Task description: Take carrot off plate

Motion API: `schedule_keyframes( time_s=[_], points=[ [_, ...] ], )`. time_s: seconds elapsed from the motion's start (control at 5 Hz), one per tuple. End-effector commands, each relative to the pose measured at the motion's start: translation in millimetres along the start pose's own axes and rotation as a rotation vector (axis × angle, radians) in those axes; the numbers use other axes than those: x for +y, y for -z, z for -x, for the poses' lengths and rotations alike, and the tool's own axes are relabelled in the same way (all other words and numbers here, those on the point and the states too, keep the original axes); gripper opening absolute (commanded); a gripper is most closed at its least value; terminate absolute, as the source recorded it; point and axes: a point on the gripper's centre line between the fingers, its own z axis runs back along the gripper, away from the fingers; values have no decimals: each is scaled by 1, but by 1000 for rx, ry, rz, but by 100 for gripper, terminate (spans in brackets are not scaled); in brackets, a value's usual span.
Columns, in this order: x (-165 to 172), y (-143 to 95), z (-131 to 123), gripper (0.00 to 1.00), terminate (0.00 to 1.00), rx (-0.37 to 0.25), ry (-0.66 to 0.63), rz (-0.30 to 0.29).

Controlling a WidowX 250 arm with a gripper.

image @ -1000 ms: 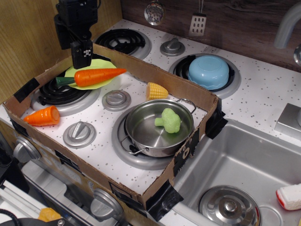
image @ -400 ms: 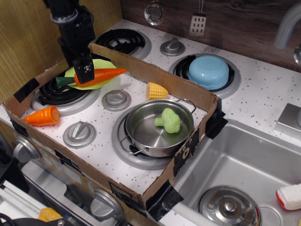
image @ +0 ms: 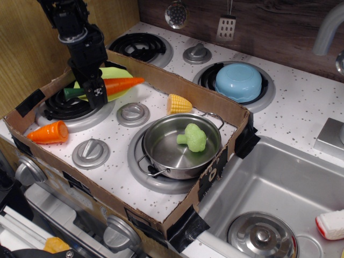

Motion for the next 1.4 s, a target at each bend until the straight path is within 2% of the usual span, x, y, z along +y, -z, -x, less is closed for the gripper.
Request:
schedule_keyframes(
  time_s=[0.0,0.6,0.8,1.0,1.2],
  points=[
    [4,-18,-5,0,0,-22,-8,-77],
    [-1,-32,-12,0,0,-21,-36,-70],
    [-6,-41,-12,0,0,-11,-48,-124],
    [-11,-49,-13,0,0,-6,-75,-153],
    [-26,-56,-9,0,0,19,-211,-137]
  ],
)
